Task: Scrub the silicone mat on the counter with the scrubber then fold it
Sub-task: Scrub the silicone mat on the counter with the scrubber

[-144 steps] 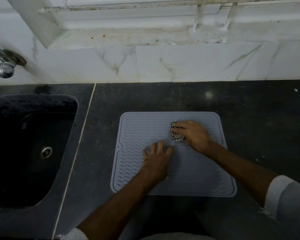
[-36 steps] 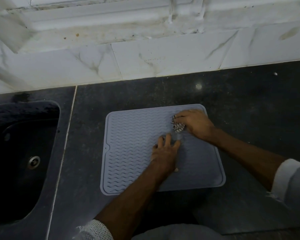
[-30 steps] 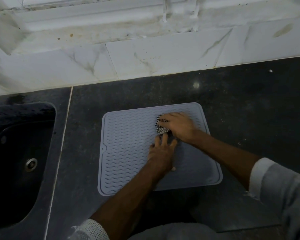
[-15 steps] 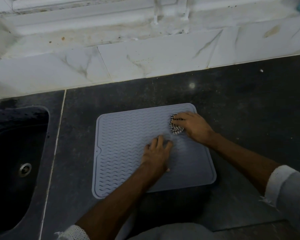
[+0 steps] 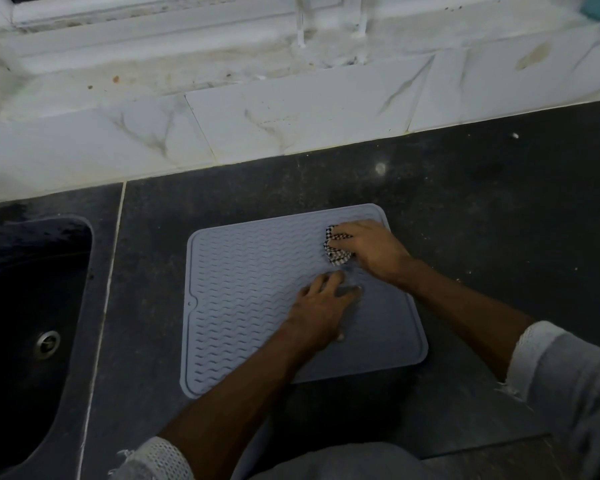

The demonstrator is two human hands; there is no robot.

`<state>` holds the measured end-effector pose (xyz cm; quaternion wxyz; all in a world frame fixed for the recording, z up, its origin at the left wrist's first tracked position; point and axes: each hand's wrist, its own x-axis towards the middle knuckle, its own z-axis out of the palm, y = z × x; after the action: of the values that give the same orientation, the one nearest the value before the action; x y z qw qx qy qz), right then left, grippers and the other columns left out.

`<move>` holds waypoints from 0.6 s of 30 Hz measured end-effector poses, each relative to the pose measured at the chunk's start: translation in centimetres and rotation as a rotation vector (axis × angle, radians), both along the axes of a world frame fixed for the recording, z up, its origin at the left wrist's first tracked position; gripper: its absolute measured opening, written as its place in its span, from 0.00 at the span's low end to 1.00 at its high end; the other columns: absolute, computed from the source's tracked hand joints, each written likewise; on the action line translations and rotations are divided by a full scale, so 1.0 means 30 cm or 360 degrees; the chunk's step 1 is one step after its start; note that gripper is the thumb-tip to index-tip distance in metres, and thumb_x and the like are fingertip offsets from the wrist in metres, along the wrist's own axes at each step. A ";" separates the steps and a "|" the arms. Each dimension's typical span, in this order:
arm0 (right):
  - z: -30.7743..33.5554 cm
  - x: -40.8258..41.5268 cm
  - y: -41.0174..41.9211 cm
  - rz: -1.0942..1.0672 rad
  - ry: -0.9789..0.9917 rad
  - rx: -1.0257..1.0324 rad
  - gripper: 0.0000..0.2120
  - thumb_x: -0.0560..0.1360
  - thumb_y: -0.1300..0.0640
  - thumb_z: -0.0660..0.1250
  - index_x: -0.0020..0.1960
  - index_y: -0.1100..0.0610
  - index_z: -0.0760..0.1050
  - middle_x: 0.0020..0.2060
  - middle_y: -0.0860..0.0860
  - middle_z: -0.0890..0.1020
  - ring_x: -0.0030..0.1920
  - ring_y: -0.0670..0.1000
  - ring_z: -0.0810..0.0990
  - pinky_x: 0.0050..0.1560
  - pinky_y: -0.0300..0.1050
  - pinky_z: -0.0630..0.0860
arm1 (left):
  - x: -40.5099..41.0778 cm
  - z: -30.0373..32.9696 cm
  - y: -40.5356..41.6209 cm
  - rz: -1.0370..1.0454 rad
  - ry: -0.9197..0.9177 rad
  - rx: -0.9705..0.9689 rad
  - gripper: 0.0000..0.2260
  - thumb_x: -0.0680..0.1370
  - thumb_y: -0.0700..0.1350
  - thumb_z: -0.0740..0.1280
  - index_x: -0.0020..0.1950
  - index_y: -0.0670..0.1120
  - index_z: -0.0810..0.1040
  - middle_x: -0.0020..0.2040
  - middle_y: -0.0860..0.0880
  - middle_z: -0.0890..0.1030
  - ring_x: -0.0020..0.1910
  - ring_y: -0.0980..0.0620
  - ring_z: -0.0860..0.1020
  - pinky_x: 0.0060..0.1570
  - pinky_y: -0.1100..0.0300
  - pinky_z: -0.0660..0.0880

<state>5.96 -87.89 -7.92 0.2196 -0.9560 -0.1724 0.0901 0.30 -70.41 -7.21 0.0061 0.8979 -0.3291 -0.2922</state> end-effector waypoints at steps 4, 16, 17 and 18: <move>0.015 -0.029 -0.128 0.0154 -0.0241 -0.0297 0.19 0.74 0.60 0.66 0.65 0.53 0.73 0.67 0.54 0.72 0.68 0.58 0.68 0.66 0.55 0.63 | -0.002 0.003 0.005 -0.0018 -0.0024 0.0027 0.41 0.72 0.52 0.73 0.77 0.59 0.50 0.78 0.48 0.44 0.75 0.41 0.46 0.72 0.39 0.51; 0.005 -0.003 0.053 0.0010 0.0003 -0.0263 0.20 0.79 0.53 0.57 0.71 0.54 0.65 0.71 0.51 0.67 0.71 0.53 0.63 0.72 0.53 0.57 | -0.001 -0.006 0.004 -0.0003 -0.0009 0.0023 0.43 0.72 0.52 0.73 0.77 0.60 0.47 0.78 0.47 0.42 0.75 0.41 0.44 0.71 0.39 0.51; 0.001 -0.012 0.026 0.0011 -0.0011 -0.0215 0.20 0.79 0.55 0.58 0.70 0.55 0.66 0.71 0.52 0.68 0.71 0.54 0.64 0.72 0.53 0.58 | -0.002 -0.007 0.005 0.0001 -0.0006 0.0023 0.43 0.72 0.52 0.73 0.77 0.60 0.47 0.78 0.47 0.42 0.75 0.41 0.44 0.71 0.39 0.51; 0.001 -0.022 -0.014 0.0022 -0.0046 -0.0179 0.19 0.78 0.58 0.60 0.69 0.55 0.68 0.70 0.52 0.69 0.70 0.55 0.65 0.71 0.53 0.60 | -0.003 -0.009 0.006 0.0008 0.0000 0.0022 0.43 0.72 0.52 0.73 0.77 0.60 0.47 0.78 0.48 0.42 0.75 0.41 0.44 0.72 0.39 0.51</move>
<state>5.29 -88.30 -7.89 0.1624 -0.9668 -0.1767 0.0874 0.22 -70.23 -7.47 0.0005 0.8988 -0.3247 -0.2943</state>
